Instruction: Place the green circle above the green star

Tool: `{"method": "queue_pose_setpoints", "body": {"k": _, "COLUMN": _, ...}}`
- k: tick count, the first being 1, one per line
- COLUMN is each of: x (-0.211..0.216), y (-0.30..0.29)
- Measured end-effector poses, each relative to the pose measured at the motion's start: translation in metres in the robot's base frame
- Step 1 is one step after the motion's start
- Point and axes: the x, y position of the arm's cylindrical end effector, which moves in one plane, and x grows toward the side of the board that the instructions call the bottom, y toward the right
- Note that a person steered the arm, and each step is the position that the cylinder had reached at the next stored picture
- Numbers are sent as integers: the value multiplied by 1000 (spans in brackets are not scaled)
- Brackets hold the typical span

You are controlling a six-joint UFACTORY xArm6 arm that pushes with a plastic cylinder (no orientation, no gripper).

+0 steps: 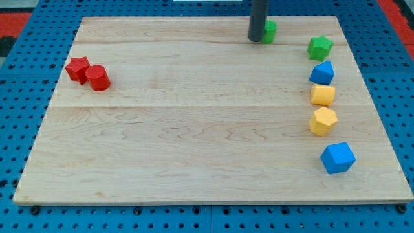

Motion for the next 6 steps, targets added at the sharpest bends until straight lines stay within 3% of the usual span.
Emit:
{"method": "queue_pose_setpoints", "body": {"k": 1, "x": -23, "y": -24}}
{"method": "queue_pose_setpoints", "body": {"k": 3, "x": -9, "y": 41}}
{"method": "queue_pose_setpoints", "body": {"k": 4, "x": -7, "y": 27}}
{"method": "queue_pose_setpoints", "body": {"k": 6, "x": -12, "y": 73}}
